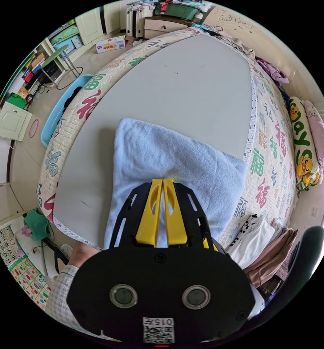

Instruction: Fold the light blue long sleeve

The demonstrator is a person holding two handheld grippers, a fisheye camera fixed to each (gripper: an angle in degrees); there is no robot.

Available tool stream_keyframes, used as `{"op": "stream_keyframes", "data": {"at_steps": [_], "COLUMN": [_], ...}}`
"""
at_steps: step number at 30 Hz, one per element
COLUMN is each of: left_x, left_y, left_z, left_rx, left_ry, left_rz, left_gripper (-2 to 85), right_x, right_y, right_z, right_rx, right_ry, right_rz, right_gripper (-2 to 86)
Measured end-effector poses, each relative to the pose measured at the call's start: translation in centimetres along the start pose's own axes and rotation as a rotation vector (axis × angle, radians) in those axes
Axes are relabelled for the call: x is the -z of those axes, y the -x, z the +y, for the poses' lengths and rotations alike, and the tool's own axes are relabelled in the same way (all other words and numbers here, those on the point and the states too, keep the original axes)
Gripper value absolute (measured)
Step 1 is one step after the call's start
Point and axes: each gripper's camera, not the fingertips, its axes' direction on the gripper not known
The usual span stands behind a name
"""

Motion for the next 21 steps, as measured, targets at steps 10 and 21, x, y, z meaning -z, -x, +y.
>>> {"op": "stream_keyframes", "data": {"at_steps": [10,21], "left_x": [-0.9,-2.1], "left_y": [2.3,5.6], "left_z": [-0.5,-0.5], "left_rx": [0.030,-0.031], "left_ry": [0.005,-0.028], "left_rz": [0.033,0.071], "left_gripper": [-0.9,-0.8], "right_x": [1.9,5.2], "right_y": [1.3,3.7], "right_z": [1.1,4.0], "right_rx": [0.047,0.233], "right_ry": [0.027,0.005], "right_rz": [0.040,0.182], "right_gripper": [-0.5,-0.5]}}
